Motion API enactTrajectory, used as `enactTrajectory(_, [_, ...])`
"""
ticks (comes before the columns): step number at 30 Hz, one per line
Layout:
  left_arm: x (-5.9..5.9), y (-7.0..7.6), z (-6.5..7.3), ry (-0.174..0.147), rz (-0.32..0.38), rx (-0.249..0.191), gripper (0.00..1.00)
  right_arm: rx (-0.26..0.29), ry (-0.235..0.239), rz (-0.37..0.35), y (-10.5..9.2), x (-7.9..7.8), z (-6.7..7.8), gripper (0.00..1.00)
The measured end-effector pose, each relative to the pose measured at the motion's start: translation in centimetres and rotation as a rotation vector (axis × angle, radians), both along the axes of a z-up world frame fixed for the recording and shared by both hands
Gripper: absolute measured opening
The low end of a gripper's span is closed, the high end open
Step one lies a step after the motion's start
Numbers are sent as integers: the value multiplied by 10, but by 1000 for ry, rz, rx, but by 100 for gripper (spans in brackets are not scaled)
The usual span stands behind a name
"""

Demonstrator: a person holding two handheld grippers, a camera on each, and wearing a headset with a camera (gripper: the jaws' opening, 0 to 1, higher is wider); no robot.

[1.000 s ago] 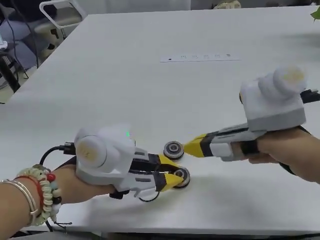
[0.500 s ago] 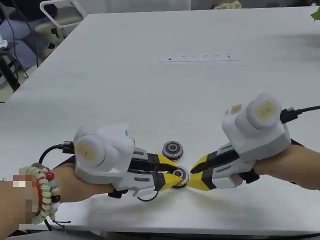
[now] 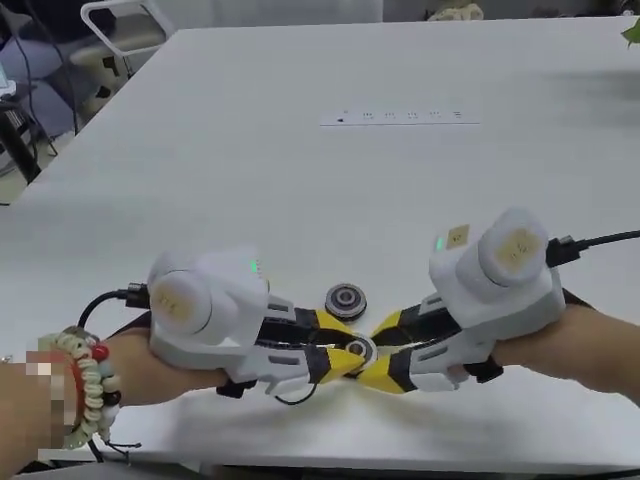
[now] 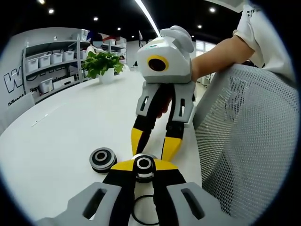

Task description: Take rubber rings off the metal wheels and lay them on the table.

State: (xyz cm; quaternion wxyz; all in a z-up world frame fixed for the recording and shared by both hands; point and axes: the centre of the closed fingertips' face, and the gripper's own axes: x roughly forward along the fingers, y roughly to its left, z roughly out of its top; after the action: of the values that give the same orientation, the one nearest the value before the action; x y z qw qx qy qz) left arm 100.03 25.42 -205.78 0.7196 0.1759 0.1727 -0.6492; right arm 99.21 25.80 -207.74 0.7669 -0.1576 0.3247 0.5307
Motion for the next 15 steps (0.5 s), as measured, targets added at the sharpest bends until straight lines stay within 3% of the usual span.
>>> enactTrajectory(11, [0, 0, 0, 1, 3, -2, 8, -22, -21, 40, -4, -3, 1, 14])
enactTrajectory(13, [-1, 0, 0, 1, 3, -2, 8, -61, -28, 42, -11, -2, -2, 5])
enactTrajectory(14, [-1, 0, 0, 1, 3, -2, 8, -47, -40, 35, -10, 1, -1, 0])
enactTrajectory(15, [-1, 0, 0, 1, 4, -2, 8, -37, -14, 25, -10, 0, -1, 0])
